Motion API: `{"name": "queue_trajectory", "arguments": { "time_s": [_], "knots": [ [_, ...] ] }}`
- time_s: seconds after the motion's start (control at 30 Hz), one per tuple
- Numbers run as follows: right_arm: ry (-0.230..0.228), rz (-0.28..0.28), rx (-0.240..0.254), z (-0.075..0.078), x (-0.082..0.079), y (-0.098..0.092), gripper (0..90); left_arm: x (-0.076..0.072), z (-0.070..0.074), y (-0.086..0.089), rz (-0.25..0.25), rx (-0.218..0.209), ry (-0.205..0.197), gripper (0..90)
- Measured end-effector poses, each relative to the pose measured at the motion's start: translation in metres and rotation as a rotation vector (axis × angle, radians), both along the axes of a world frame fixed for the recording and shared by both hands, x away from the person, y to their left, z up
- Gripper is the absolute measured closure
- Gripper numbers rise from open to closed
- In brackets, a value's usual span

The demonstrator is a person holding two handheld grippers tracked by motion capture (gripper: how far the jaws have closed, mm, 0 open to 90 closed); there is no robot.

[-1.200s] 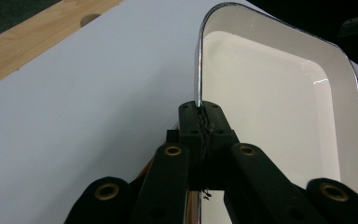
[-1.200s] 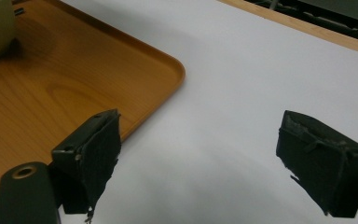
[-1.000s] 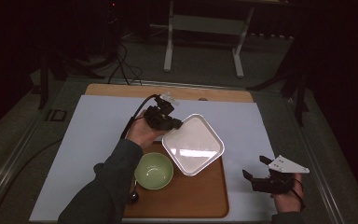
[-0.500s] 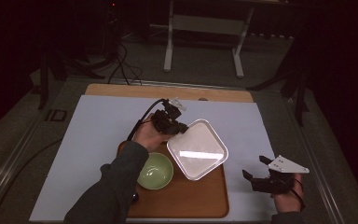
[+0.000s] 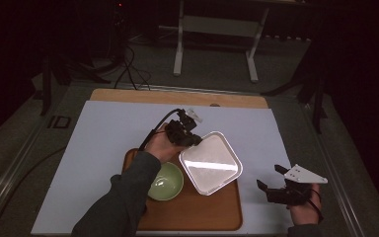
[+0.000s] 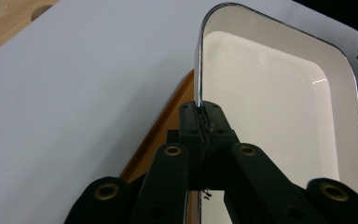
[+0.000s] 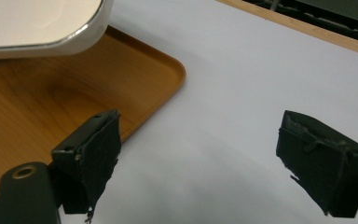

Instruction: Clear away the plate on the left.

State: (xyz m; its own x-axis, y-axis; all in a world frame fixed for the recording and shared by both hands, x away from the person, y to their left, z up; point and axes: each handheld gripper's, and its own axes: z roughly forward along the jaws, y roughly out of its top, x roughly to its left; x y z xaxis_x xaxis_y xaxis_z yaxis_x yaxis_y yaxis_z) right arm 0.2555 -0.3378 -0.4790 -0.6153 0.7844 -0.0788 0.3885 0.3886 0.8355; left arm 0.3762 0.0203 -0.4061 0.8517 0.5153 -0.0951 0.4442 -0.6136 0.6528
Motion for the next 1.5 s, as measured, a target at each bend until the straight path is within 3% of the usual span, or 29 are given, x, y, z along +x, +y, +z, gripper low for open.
{"name": "queue_trajectory", "arguments": {
  "time_s": [0.43, 0.93, 1.5],
  "knots": [
    [-0.001, 0.0, 0.001, 0.0, 0.0, 0.0, 13.7, -0.001, -0.007, -0.005, -0.018, 0.047, 0.019, 89.0],
    [0.002, 0.001, -0.002, 0.0, 0.0, 0.0, 13.7, -0.005, -0.027, -0.009, -0.037, 0.075, 0.063, 87.8],
    [0.003, 0.002, -0.002, -0.001, 0.0, 0.0, 13.7, -0.009, -0.047, -0.03, -0.086, 0.125, 0.109, 87.1]
  ]
}}
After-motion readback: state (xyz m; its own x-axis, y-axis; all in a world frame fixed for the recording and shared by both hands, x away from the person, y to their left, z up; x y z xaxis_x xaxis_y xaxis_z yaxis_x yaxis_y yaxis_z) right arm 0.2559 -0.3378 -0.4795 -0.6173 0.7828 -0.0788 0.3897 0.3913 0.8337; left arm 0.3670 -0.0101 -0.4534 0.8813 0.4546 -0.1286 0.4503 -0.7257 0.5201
